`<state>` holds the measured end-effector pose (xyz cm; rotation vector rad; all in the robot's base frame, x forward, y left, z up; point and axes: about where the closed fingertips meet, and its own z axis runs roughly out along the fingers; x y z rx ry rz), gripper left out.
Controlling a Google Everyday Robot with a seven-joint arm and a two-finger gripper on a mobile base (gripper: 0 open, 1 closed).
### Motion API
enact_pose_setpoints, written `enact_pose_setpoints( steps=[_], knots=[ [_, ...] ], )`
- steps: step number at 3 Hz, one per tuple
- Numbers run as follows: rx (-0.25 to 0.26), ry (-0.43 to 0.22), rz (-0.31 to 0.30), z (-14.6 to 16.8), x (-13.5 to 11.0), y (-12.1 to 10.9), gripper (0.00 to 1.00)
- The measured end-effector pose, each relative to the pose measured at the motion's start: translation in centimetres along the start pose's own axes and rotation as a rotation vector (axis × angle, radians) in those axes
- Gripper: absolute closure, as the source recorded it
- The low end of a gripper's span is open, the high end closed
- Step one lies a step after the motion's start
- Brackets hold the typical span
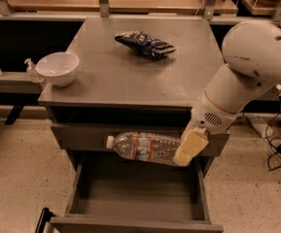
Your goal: Place water bottle into middle drawer
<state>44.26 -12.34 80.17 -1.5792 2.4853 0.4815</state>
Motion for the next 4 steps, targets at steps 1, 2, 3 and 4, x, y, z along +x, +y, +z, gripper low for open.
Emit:
enact_pose_setpoints(
  steps=[1,2,3,4],
  knots=[
    [-0.014,0.014,-0.005,0.6,0.1,-0.1,1.00],
    [-0.086,0.019,0.069,5.6,2.1,-0.6,1.00],
    [-0.127,0.007,0.117,10.8,5.0,0.1,1.00],
    [-0.115,-0.025,0.157,16.4,8.1,0.7,1.00]
  ],
)
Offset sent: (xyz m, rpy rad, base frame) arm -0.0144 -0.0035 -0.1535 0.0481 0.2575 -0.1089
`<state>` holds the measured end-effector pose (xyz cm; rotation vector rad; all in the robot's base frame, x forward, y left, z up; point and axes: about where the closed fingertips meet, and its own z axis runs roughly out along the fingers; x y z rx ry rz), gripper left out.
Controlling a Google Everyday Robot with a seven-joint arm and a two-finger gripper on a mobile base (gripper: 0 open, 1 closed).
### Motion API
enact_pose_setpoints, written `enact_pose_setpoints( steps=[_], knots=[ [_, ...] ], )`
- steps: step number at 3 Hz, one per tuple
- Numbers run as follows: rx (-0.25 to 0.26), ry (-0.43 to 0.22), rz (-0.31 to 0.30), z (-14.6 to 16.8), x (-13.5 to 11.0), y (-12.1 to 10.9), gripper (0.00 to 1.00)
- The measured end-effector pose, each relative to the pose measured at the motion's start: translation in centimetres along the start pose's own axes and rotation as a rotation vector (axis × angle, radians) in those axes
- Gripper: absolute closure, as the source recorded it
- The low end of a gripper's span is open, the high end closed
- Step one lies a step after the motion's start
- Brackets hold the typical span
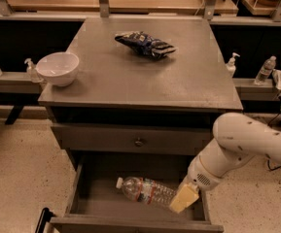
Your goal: Place water bottle into middle drawer
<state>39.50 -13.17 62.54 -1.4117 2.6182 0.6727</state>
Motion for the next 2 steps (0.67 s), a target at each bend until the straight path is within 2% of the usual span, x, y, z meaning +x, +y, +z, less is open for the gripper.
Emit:
enact_pose_setpoints(
  steps=[1,2],
  knots=[
    [0.062,-0.046,0.015,3.38,0.89,-1.49,1.00],
    [0.100,-0.074,0.016,3.68,0.38,-2.42,1.00]
  ],
)
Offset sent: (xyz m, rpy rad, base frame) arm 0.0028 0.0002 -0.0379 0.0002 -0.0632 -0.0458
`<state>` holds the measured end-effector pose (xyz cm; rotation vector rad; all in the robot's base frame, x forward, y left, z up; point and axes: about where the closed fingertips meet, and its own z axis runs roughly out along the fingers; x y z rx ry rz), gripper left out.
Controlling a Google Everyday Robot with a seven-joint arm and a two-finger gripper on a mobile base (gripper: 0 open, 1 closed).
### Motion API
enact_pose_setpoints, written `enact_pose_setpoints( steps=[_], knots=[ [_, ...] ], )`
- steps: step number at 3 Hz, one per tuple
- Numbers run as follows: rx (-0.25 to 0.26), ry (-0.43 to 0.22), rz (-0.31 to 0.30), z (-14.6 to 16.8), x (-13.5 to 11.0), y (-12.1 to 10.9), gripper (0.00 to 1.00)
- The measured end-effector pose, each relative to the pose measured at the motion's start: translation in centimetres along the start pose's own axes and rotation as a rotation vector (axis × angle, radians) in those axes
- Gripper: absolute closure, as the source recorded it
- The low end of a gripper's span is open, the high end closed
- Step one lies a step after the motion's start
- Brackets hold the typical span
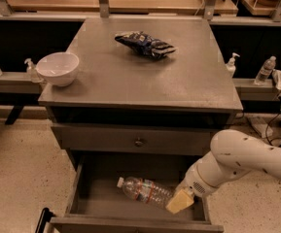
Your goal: Place water bottle into middle drawer
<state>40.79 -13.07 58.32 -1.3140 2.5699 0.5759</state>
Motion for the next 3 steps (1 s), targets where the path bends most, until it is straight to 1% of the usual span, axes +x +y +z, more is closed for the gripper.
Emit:
enact_pose_setpoints(
  steps=[1,2,3],
  knots=[
    [0.000,0.000,0.000,0.0,0.0,0.0,1.00],
    [0.029,-0.023,0.019,1.0,-0.3,-0.8,1.00],
    [0.079,-0.066,0.052,5.3,-0.5,-3.0,1.00]
  ],
)
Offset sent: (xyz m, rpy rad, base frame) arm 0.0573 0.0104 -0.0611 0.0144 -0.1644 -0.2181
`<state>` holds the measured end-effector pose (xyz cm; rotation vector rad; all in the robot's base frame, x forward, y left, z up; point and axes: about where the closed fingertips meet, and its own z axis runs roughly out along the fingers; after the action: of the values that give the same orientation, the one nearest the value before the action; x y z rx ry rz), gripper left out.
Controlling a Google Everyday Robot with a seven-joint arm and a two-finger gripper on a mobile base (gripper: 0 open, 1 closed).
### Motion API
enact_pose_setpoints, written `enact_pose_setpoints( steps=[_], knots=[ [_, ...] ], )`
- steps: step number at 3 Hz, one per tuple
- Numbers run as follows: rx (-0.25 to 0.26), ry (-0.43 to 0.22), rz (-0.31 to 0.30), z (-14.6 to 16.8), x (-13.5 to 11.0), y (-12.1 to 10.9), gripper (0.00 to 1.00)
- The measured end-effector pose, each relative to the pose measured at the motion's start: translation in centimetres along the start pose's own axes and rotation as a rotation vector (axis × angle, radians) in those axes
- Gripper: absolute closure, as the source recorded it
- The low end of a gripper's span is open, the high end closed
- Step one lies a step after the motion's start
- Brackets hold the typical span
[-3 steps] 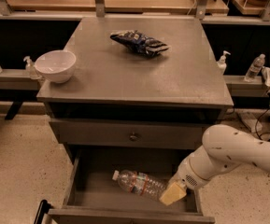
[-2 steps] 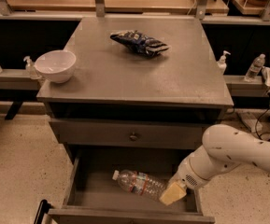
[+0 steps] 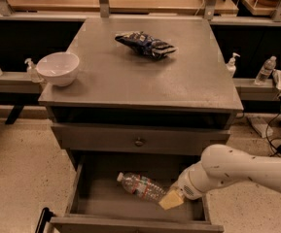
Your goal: Place water bottle into middle drawer
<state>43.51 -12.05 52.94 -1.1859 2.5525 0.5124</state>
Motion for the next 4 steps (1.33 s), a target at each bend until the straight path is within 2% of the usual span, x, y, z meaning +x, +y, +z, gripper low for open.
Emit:
enact_pose_setpoints(
  steps=[1,2,3,4],
  knots=[
    [0.073,-0.041,0.016,3.7,-0.5,-2.3,1.00],
    [0.127,-0.068,-0.006,6.5,-1.2,-4.1,1.00],
    [0.157,-0.054,-0.018,8.7,-1.2,-5.3,1.00],
    [0.142,-0.043,-0.024,10.5,-1.3,-6.0,0.83]
  ],
)
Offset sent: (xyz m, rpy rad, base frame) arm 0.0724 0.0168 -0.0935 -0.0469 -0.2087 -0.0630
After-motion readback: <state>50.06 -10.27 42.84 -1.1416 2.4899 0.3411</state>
